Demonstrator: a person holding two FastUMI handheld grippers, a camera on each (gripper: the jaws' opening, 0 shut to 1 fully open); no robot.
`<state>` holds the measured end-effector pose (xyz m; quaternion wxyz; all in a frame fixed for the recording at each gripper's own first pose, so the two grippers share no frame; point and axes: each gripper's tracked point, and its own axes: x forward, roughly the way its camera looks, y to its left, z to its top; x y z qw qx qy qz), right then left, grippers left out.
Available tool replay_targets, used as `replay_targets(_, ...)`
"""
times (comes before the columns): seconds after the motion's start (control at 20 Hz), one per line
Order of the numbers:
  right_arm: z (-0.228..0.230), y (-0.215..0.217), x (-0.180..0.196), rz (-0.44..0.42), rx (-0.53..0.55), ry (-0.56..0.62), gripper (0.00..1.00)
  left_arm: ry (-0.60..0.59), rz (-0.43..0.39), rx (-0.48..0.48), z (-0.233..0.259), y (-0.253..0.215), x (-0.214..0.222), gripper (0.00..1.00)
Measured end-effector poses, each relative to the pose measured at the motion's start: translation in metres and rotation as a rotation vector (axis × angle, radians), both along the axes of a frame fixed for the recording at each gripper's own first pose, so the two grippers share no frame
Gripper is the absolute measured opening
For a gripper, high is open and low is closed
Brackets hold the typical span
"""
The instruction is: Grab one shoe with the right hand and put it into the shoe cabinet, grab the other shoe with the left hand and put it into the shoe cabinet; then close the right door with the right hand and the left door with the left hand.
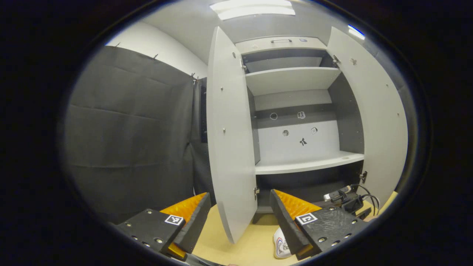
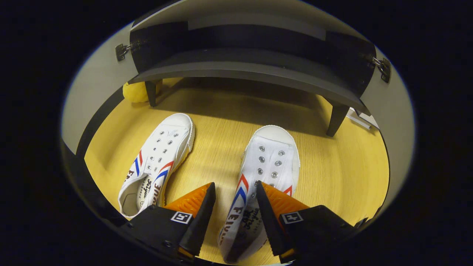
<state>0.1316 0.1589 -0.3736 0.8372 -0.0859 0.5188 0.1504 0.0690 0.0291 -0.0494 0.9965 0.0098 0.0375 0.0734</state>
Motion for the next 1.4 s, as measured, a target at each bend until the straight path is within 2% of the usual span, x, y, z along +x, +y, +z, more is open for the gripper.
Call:
replay_targets(0.05, 0.001, 0.000, 0.003, 0.007, -0.025, -0.011, 0.73, -0.001, -0.002, 0.005, 0.001, -0.001, 0.000, 0.87)
replay_targets(0.1, -0.007, -0.006, 0.005, 0.004, -0.067, -0.022, 0.71, -0.002, -0.004, 0.009, 0.002, -0.001, 0.000, 1.00)
replay_targets(0.15, 0.004, -0.011, 0.005, 0.003, -0.095, -0.045, 0.62, -0.004, -0.004, 0.014, 0.003, -0.001, 0.000, 1.00)
replay_targets(0.2, 0.000, -0.010, 0.005, 0.007, -0.090, -0.042, 0.41, -0.005, -0.005, 0.018, 0.003, -0.001, 0.000, 1.00)
replay_targets(0.25, 0.000, -0.011, 0.006, 0.006, -0.086, -0.040, 0.35, -0.007, -0.006, 0.020, 0.005, -0.002, 0.000, 1.00)
replay_targets(0.3, 0.001, -0.012, 0.005, -0.003, -0.073, -0.026, 0.22, -0.010, -0.012, 0.018, 0.006, -0.003, 0.000, 1.00)
replay_targets(0.35, 0.001, -0.012, 0.006, 0.002, -0.063, -0.014, 0.25, -0.014, -0.016, 0.015, 0.008, -0.005, 0.000, 1.00)
replay_targets(0.4, 0.001, -0.013, 0.006, 0.003, -0.056, 0.000, 0.22, -0.017, -0.021, 0.011, 0.008, -0.007, 0.001, 1.00)
replay_targets(0.45, -0.011, -0.014, 0.009, -0.037, -0.028, 0.014, 0.25, -0.022, -0.028, 0.008, 0.011, -0.009, 0.001, 1.00)
replay_targets(0.5, 0.004, -0.013, 0.002, -0.039, -0.017, 0.034, 0.04, -0.027, -0.031, 0.008, 0.012, -0.011, 0.001, 1.00)
replay_targets(0.6, 0.008, -0.015, 0.005, -0.023, -0.009, 0.021, 0.04, -0.038, -0.042, 0.008, 0.016, -0.017, 0.003, 1.00)
replay_targets(0.8, 0.032, -0.026, 0.012, -0.077, 0.059, -0.013, 0.01, -0.053, -0.069, 0.010, 0.022, -0.029, 0.006, 1.00)
replay_targets(0.95, 0.055, -0.035, 0.020, -0.087, 0.081, -0.056, 0.01, -0.065, -0.090, 0.012, 0.026, -0.037, 0.009, 1.00)
replay_targets(1.1, 0.082, -0.037, 0.024, -0.098, 0.116, -0.096, 0.01, -0.077, -0.106, 0.012, 0.028, -0.043, 0.013, 1.00)
replay_targets(1.15, 0.093, -0.038, 0.025, -0.102, 0.134, -0.106, 0.01, -0.079, -0.112, 0.010, 0.029, -0.045, 0.015, 0.94)
replay_targets(1.4, 0.148, -0.037, 0.029, -0.098, 0.189, -0.188, 0.01, -0.095, -0.137, 0.010, 0.033, -0.049, 0.024, 0.94)
